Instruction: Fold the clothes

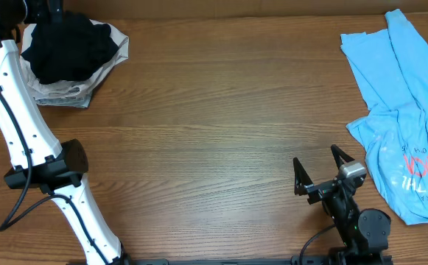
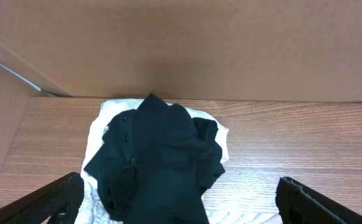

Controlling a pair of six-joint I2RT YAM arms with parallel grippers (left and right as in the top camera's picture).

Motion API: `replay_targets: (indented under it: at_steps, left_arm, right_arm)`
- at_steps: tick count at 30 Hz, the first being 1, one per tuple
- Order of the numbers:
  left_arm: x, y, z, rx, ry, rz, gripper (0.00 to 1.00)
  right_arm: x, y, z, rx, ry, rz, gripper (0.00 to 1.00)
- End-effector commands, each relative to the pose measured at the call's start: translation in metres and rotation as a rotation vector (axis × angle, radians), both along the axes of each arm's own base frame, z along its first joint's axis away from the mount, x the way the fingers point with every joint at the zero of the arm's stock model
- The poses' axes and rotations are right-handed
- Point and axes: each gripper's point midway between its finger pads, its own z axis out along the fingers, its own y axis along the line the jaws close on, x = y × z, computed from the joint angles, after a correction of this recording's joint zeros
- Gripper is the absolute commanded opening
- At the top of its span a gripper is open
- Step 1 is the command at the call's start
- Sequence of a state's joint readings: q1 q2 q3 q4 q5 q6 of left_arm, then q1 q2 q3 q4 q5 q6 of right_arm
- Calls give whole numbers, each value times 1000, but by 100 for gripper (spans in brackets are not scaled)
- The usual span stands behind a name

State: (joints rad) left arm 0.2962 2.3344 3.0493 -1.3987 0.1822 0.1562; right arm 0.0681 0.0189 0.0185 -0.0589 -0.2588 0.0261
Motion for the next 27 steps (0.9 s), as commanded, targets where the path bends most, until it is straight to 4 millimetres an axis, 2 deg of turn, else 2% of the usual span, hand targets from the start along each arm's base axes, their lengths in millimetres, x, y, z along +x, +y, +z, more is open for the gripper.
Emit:
replay_targets:
  at_steps: [1,21,27]
  left_arm:
    - [0,3,0,-9,-4,15,100]
    - [1,2,0,-7,-3,14,100]
    - [-12,-20,18,-4,-10,-19,100]
  right_arm:
    - [-1,2,-1,4,-7,12,100]
    - [-1,2,-1,3,-6,11,100]
    - [-1,2,-1,3,-6,11,100]
